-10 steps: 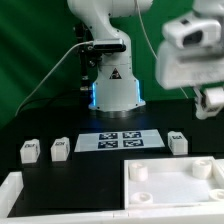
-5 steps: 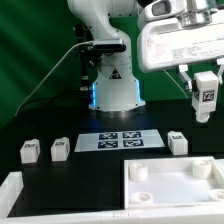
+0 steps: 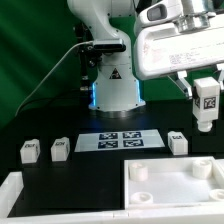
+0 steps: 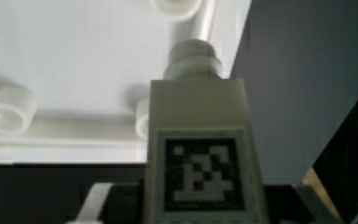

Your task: Assemble one leg

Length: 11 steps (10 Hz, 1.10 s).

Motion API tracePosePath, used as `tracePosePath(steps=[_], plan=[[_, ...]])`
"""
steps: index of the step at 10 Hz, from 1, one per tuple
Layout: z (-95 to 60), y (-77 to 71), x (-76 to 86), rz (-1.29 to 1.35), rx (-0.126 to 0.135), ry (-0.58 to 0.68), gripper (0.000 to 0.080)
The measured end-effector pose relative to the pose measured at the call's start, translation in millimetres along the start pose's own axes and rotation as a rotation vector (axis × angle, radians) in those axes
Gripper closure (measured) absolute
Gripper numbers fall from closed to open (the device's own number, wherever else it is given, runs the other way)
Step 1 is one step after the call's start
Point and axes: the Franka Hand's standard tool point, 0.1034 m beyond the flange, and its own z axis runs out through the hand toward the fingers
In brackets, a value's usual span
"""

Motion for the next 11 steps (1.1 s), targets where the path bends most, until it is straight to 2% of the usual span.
tracePosePath(steps=[1,2,3,4,5,7,8,9,11], plan=[[4.1,1.9,19.4,0.007,0.003,0.048,0.0506],[8.7,-1.4,30.7,0.010,0.008,0.080,0.0506],[7.2,-18.1,33.9,0.005,0.016,0.095,0.0506],[8.1,-20.3,32.3,-0.030,0.005,0.094,0.0506],[8.8,-15.8,32.2,-0.021,-0.001,0.094,0.0506],[9.2,-16.5,31.8,-0.022,-0.001,0.093,0.0506],[11.3,-11.0,31.6,-0.048,-0.007,0.105,0.0506],[20.0,7.4,29.8,-0.092,-0.028,0.156,0.0506],[37.2,25.8,37.8,-0.083,-0.041,0.162,0.0506]])
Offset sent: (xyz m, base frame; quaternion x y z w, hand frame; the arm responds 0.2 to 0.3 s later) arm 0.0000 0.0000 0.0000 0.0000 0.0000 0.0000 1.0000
